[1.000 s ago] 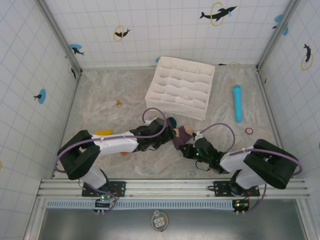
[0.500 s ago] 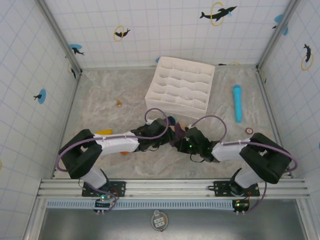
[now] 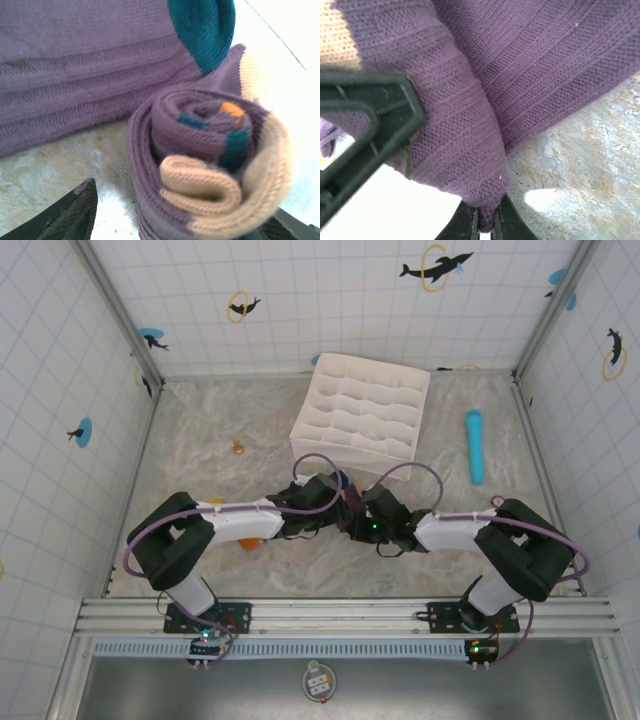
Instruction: Roll the socks
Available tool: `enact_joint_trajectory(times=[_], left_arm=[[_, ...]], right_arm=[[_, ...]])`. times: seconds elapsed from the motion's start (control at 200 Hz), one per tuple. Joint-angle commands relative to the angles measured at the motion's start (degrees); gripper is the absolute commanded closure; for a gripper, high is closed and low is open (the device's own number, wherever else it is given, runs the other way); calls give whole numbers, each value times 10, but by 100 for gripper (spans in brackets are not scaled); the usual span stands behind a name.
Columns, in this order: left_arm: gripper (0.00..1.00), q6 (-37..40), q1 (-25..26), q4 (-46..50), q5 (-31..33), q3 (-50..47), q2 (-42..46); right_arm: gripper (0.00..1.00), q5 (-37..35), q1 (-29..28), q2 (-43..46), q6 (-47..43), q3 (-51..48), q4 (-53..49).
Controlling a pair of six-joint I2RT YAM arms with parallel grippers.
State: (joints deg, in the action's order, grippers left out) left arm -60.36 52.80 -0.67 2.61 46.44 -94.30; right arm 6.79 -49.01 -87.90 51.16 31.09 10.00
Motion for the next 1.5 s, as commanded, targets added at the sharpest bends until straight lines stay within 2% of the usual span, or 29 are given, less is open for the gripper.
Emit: enact_joint_trajectory(times=[0.0,0.29,0.495,0.53,0.59,0.711,0.861,0.926,1.081,1.176,1.326,1.496], left_arm=[[36,24,-16,22,22,16,-16],[50,26,-22,1,6,20,-46],[68,25,-22,-3,7,21,-51],[75,27,-22,-6,-1,22,-55],[85,33,-23,-9,-16,26,-62],[96,33,-23,-19,-42,28,-70],[96,19,-22,-31,-61,17,-60],[96,12,-20,-40,-70,10,-52],[97,-7,-12,-49,-117,5,-55],[96,-17,1,-51,-117,-3,-50],[95,-19,16,-56,-125,-9,-51],[94,-47,21,-79,-143,-31,-47]], right_arm=[[100,-5,4,-19,-11,-9,-110],[100,4,2,-5,-40,-10,-74],[93,-2,0,57,-65,-34,-23],[92,-6,0,69,-72,-36,-22],[84,-8,1,96,-87,-42,-18],[59,-32,-5,157,-125,-48,-33],[38,-82,-17,244,-160,-77,-51],[33,-113,-28,281,-176,-99,-43],[31,-226,-86,345,-231,-139,-38],[30,-301,-136,364,-267,-161,-24],[30,-377,-195,353,-300,-187,9],[30,-446,-235,312,-309,-203,60]])
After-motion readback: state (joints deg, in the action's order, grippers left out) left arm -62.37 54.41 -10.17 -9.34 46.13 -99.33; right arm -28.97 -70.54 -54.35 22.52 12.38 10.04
